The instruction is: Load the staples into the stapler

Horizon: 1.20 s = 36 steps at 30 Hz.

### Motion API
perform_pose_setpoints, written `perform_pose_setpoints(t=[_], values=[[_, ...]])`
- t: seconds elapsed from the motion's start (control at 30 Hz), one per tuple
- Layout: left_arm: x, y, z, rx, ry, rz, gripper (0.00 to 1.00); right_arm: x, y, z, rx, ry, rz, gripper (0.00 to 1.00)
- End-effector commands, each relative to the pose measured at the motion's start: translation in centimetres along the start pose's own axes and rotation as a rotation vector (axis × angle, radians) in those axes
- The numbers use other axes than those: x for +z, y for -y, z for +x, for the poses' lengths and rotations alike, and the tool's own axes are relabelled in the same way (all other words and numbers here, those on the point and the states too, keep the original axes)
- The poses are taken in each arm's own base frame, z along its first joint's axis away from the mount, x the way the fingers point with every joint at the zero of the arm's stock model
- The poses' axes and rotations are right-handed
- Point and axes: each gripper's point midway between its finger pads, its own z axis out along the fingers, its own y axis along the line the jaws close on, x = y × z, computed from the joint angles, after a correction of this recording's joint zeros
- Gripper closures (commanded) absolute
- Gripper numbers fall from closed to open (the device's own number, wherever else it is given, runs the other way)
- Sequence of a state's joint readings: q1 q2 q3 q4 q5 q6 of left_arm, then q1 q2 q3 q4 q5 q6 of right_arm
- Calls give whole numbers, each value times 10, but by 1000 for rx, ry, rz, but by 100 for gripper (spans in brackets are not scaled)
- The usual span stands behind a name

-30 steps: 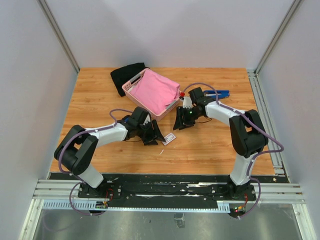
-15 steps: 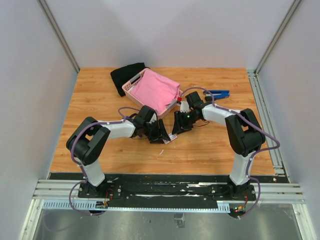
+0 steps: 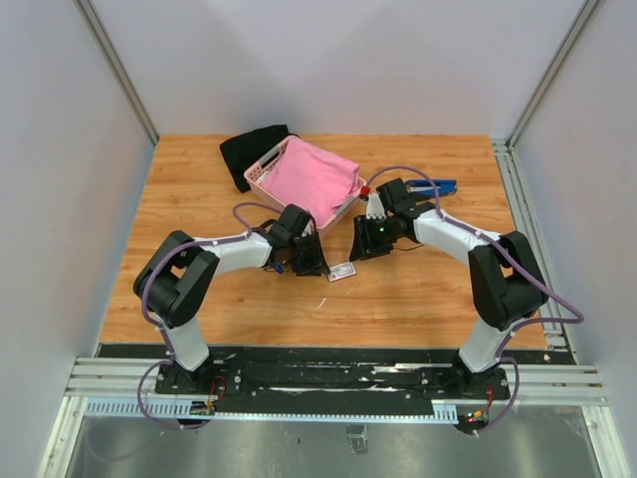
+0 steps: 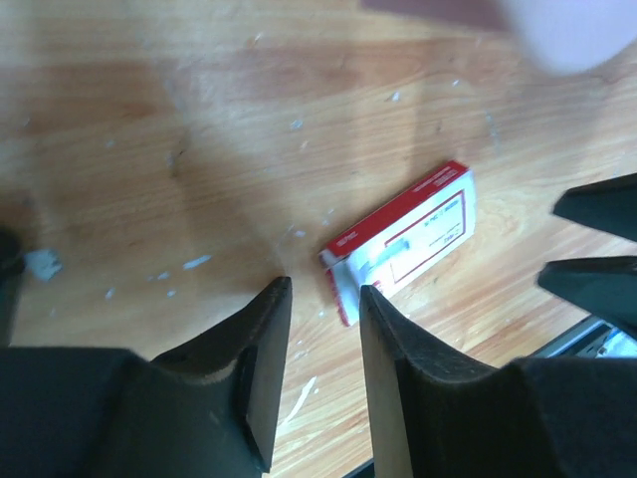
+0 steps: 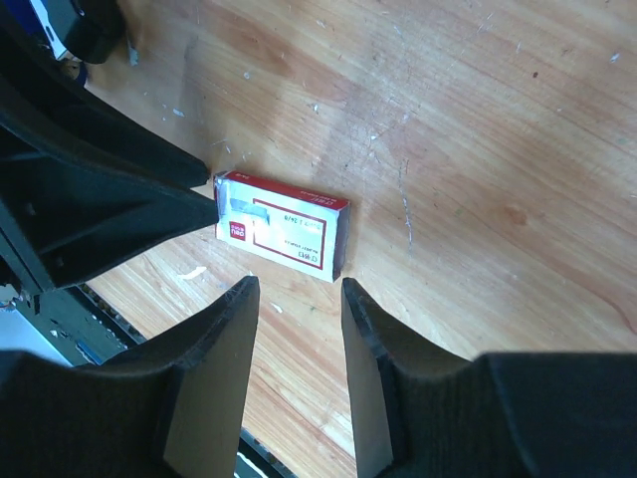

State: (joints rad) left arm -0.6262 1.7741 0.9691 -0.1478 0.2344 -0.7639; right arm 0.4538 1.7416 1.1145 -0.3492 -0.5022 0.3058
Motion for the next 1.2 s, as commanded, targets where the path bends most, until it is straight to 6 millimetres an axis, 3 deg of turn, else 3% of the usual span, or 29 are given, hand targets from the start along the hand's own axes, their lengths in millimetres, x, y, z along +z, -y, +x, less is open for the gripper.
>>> perform_pose_setpoints(t=[0.0,0.13,0.6,1.17], values=[[-6,-15,13,-53,6,-44,63,-10,3,1,-9,6,35,60],[-2,-13,21,-99,-13,-6,69,-10,3,1,-11,-1,39,60],[9,-15,21,-83,-35,-17,71,1,4,4,6,-29,16,60],[17,-15,17,-77,-49,-32,100,21,14,10,40,-62,17,68]])
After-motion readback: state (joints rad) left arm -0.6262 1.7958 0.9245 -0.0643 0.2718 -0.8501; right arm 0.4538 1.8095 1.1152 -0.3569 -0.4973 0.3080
